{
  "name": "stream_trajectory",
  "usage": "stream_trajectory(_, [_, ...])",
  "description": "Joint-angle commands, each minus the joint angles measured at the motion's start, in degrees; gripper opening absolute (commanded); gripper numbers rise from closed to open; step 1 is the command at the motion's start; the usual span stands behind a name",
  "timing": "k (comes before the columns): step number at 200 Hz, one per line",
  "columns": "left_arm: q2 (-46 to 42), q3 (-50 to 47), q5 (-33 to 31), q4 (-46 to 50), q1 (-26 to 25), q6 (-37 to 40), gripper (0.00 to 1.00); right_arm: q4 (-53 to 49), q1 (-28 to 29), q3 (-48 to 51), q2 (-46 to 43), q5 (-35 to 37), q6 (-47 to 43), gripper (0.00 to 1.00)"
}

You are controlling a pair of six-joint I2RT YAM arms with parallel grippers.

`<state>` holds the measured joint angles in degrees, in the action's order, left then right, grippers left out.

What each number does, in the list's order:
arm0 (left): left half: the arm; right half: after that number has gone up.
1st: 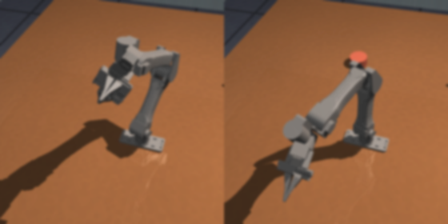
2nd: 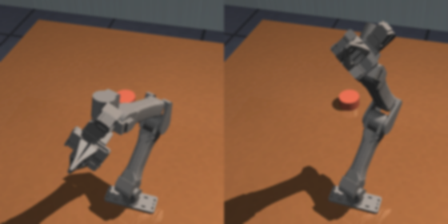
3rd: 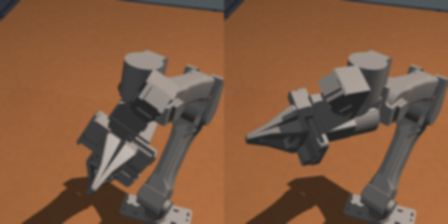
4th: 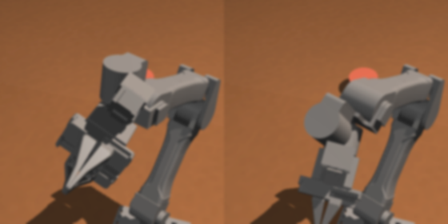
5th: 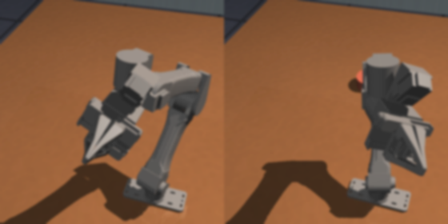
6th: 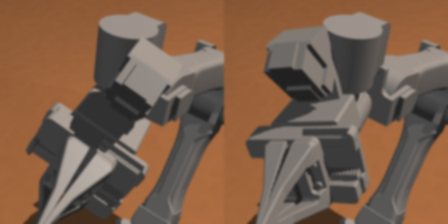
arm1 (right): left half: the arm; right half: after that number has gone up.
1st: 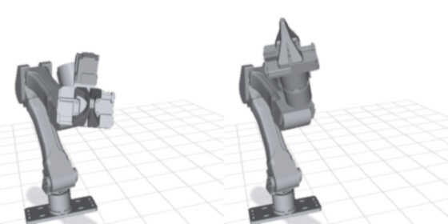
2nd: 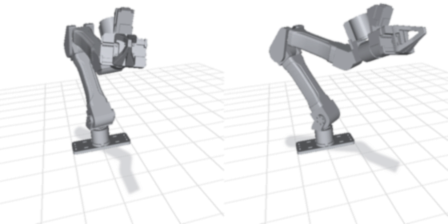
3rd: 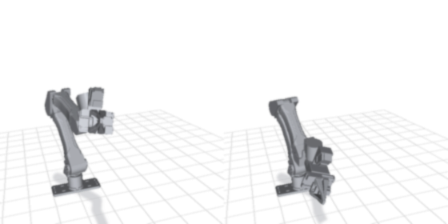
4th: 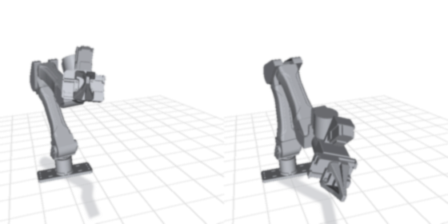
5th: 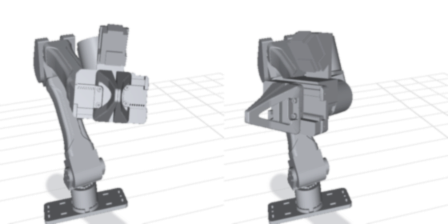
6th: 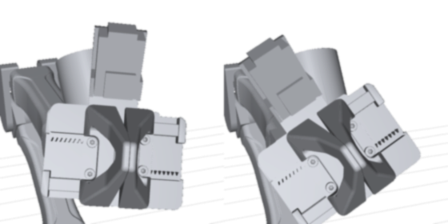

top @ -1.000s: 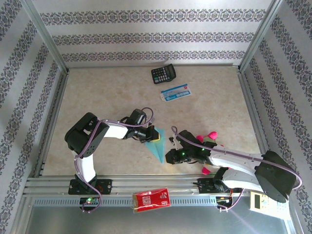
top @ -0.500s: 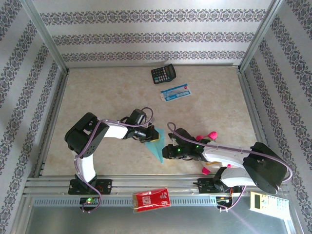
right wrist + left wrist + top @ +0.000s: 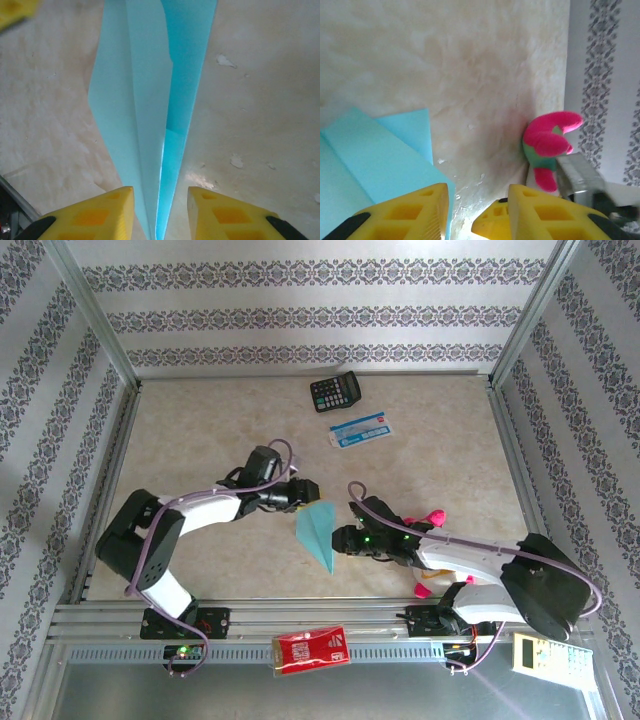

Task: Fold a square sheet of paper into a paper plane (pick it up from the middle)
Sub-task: Turn over the paper at the center of the table.

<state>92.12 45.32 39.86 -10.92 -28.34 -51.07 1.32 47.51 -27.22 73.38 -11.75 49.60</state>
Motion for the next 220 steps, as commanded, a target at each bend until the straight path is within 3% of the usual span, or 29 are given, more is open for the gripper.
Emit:
stream_trajectory(1, [-2.1,-3.1,-0.9,1.8,3.8,-0.2,0.38,2.1,0.8,-2.6,2.5,2.4,0.1,0.35])
stream_trajectory(28, [-3.5,-5.0,0.1,1.2,6.2,-0.3,0.38,3.7,0.8,-3.5,5.6,2.5,-0.4,0.35])
stream_trajectory(126, [-2.6,-6.5,1.4,0.8,7.2,-0.1,0.38,8.6,0.7,-5.4,13.2,-0.2,-1.7,0.24])
stream_trajectory(181, [-3.0,-6.7,1.6,1.6,8.0,0.3,0.37,10.2,-0.1,-5.8,14.4,-1.3,-2.0,0.10])
stream_trajectory(220, [-4.3,-6.5,1.6,2.2,9.6,0.6,0.37,5.9,-2.9,-6.2,8.7,-1.4,-4.4,0.00])
